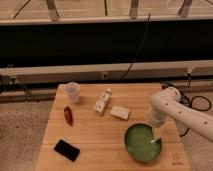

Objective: Drag the ceramic bowl in a circle

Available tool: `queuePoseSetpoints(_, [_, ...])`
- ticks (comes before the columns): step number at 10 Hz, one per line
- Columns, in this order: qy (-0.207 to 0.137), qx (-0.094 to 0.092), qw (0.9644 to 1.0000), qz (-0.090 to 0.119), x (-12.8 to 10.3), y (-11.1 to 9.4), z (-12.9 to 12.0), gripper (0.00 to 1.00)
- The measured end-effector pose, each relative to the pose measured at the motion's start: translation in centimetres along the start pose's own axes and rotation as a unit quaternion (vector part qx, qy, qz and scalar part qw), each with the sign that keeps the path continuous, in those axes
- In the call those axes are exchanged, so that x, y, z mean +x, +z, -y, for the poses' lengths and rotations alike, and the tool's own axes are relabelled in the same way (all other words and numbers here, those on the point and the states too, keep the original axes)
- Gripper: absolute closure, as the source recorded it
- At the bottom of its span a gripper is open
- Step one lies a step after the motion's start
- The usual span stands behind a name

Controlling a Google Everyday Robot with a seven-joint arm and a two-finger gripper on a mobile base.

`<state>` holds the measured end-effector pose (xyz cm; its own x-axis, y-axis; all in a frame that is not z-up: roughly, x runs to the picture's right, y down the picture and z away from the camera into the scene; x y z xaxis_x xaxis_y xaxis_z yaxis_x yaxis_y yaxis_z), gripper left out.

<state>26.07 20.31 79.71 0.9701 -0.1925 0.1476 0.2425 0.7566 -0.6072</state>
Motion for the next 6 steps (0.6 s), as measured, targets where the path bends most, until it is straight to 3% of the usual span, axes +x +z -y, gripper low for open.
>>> queuePoseSetpoints(6, [-0.011, -0.003, 0.9999, -0.005, -1.3, 0.9, 1.0, 0.2])
